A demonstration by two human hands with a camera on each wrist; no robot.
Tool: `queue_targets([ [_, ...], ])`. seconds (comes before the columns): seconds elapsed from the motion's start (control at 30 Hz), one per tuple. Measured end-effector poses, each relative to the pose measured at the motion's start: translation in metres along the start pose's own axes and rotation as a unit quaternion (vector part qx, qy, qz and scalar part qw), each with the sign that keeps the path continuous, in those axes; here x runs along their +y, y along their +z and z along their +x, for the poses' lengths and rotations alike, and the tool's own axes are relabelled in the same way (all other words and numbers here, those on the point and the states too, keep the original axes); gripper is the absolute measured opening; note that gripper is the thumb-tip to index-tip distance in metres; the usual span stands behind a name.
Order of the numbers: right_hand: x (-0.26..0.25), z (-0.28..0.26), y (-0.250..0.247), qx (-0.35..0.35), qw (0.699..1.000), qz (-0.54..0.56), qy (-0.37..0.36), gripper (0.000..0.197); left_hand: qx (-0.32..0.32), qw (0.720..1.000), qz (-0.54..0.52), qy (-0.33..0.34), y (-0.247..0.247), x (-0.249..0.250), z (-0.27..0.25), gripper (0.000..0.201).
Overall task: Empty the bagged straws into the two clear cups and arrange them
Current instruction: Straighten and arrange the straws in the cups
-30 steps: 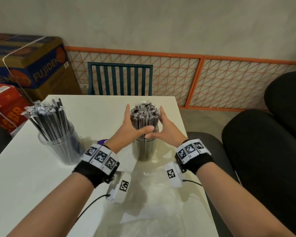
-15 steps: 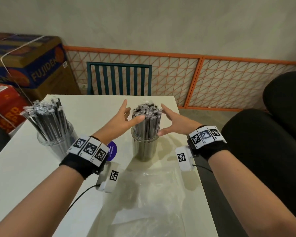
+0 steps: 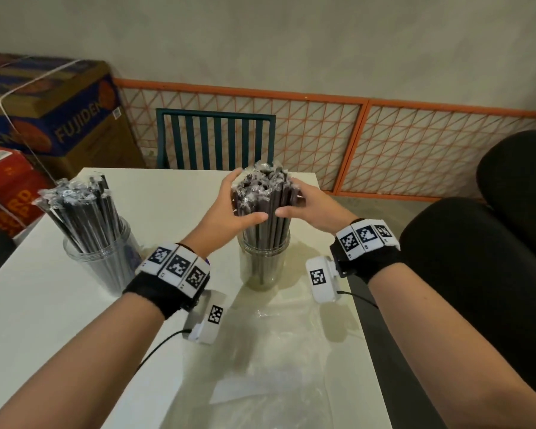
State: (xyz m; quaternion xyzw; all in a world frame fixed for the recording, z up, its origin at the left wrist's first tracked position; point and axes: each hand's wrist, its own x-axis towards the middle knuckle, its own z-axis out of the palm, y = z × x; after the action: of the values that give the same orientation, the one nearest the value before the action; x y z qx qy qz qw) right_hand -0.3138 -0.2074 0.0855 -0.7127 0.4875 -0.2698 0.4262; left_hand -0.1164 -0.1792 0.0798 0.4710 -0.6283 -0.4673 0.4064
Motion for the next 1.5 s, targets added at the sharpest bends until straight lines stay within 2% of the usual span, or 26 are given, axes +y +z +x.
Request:
queue_targets([
  [0.1,0.006,-0.004,-0.001,-0.053,0.996,-0.008,0.064,0.097,-0.071,0.995,0.014,-0.062,-0.016,-0.004,-0.002,0.102],
  [0.17,0.007,-0.011,0.003,-0.052,0.995,-0.022,0.087,0.109,-0.083,0.993,0.037,-0.071,-0.018,-0.008,-0.004,0.102],
  [0.27,0.002,-0.022,0.023,-0.022,0.996,-0.029,0.079,0.120,-0.074,0.993,0.059,-0.064,-0.011,-0.013,-0.005,0.099],
  [0.37,0.002,-0.026,0.045,0.050,0.996,-0.013,0.066,0.112,-0.071,0.995,0.053,-0.051,0.002,-0.014,-0.006,0.098],
  [0.47,0.004,-0.023,0.048,0.073,0.995,-0.012,0.061,0.093,-0.066,0.996,0.049,-0.044,0.004,-0.012,-0.005,0.081],
  [0.57,0.001,-0.022,0.034,0.065,0.996,-0.015,0.051,0.087,-0.110,0.991,0.039,-0.060,-0.004,-0.006,-0.003,0.075],
  [0.67,-0.005,-0.021,0.020,0.002,0.998,-0.038,0.049,0.102,-0.141,0.986,0.010,-0.087,-0.010,0.001,-0.003,0.082],
  [0.77,-0.002,-0.021,0.021,-0.047,0.994,-0.072,0.068,0.119,-0.110,0.987,-0.068,-0.094,0.000,0.005,-0.005,0.089],
  [0.87,0.008,-0.021,0.028,-0.039,0.995,-0.056,0.074,0.131,-0.044,0.995,-0.055,-0.065,0.020,0.001,-0.010,0.093],
  [1.0,0.009,-0.025,0.032,-0.016,0.998,0.002,0.066,0.127,0.065,0.997,-0.043,-0.010,0.037,-0.005,-0.008,0.097],
  [1.07,0.013,-0.023,0.035,0.005,0.998,0.009,0.057,0.124,0.093,0.995,-0.021,0.003,0.040,-0.005,-0.005,0.096],
  [1.13,0.010,-0.022,0.040,0.031,0.998,-0.009,0.046,0.113,0.075,0.997,-0.023,0.008,0.042,-0.002,-0.002,0.090],
  [1.23,0.006,-0.020,0.039,0.079,0.996,-0.012,0.036,0.086,0.031,0.999,-0.025,0.011,0.035,0.005,0.001,0.078],
  [1.33,-0.005,-0.023,0.026,0.111,0.994,0.009,-0.008,0.084,-0.039,0.999,-0.015,0.013,0.016,0.013,0.004,0.083],
  [1.4,-0.004,-0.025,0.018,0.058,0.998,-0.014,-0.003,0.097,-0.079,0.997,-0.024,-0.008,0.004,0.015,0.003,0.089],
  [1.5,0.006,-0.031,0.003,-0.029,0.995,-0.065,0.066,0.106,-0.074,0.996,-0.012,-0.055,-0.007,0.008,-0.002,0.093],
])
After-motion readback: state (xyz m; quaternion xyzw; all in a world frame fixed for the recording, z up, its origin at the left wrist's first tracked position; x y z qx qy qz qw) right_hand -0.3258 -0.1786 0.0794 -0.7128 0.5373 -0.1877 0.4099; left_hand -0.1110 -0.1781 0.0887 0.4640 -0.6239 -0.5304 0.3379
